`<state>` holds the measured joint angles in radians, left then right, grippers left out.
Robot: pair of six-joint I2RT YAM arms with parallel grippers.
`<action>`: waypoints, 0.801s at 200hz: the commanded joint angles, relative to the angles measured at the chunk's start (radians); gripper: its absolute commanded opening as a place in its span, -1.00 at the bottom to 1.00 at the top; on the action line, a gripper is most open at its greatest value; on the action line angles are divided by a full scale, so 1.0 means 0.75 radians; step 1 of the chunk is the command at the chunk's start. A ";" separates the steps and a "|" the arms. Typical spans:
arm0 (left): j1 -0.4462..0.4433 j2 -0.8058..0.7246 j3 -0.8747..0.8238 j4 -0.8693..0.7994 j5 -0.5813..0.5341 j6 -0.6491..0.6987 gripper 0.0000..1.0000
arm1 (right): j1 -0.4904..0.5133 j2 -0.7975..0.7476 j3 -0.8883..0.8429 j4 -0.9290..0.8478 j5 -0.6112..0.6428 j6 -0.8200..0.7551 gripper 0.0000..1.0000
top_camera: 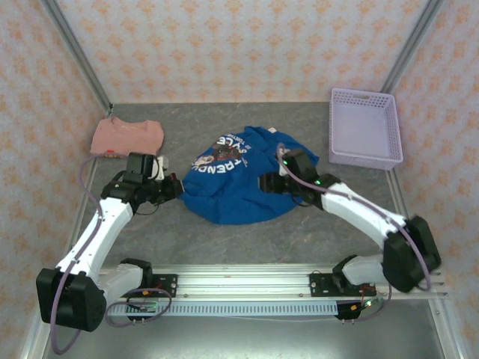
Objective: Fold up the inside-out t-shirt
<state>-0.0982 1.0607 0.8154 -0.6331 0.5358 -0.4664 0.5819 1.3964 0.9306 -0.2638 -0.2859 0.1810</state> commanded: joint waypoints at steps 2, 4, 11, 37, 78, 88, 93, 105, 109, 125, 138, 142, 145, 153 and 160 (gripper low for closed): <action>-0.002 -0.017 -0.024 0.022 -0.077 -0.038 -1.00 | 0.020 0.206 0.132 -0.012 0.107 -0.129 0.34; -0.003 -0.019 -0.024 0.022 -0.081 -0.039 -1.00 | 0.020 0.220 0.140 -0.007 0.113 -0.136 0.35; -0.003 -0.031 -0.026 0.028 -0.091 -0.039 -1.00 | 0.020 0.269 0.163 0.000 0.135 -0.151 0.37; 0.000 -0.071 -0.018 0.007 -0.158 -0.018 -1.00 | 0.011 0.434 0.280 -0.088 0.277 -0.221 0.43; 0.006 -0.110 -0.021 -0.019 -0.227 0.021 -1.00 | -0.145 0.533 0.344 -0.153 0.257 -0.212 0.47; 0.004 -0.104 -0.025 -0.006 -0.220 0.019 -1.00 | -0.163 0.563 0.369 -0.145 0.218 -0.211 0.47; 0.005 -0.098 -0.025 -0.001 -0.216 0.018 -1.00 | -0.167 0.583 0.384 -0.144 0.213 -0.209 0.46; 0.005 -0.082 -0.017 0.005 -0.210 0.020 -1.00 | -0.165 0.651 0.434 -0.164 0.176 -0.215 0.38; 0.004 -0.077 -0.014 0.005 -0.210 0.020 -1.00 | -0.166 0.671 0.448 -0.173 0.161 -0.215 0.33; 0.004 -0.072 -0.001 0.009 -0.210 0.022 -1.00 | -0.165 0.722 0.482 -0.184 0.103 -0.215 -0.08; 0.006 -0.074 0.015 0.013 -0.214 0.025 -1.00 | -0.168 0.727 0.494 -0.177 0.071 -0.215 -0.35; 0.006 -0.075 0.021 0.012 -0.216 0.027 -1.00 | -0.171 0.726 0.495 -0.176 0.059 -0.215 -0.38; 0.007 -0.076 0.026 0.013 -0.219 0.027 -1.00 | -0.174 0.724 0.498 -0.175 0.048 -0.214 -0.41; 0.009 -0.077 0.042 0.013 -0.225 0.033 -1.00 | -0.184 0.721 0.501 -0.174 0.013 -0.210 -0.48; 0.010 -0.078 0.057 0.013 -0.228 0.036 -1.00 | -0.191 0.721 0.502 -0.172 -0.012 -0.204 -0.49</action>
<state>-0.0982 1.0061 0.8036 -0.6380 0.4026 -0.4694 0.4515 1.9396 1.2766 -0.3679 -0.2199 0.0261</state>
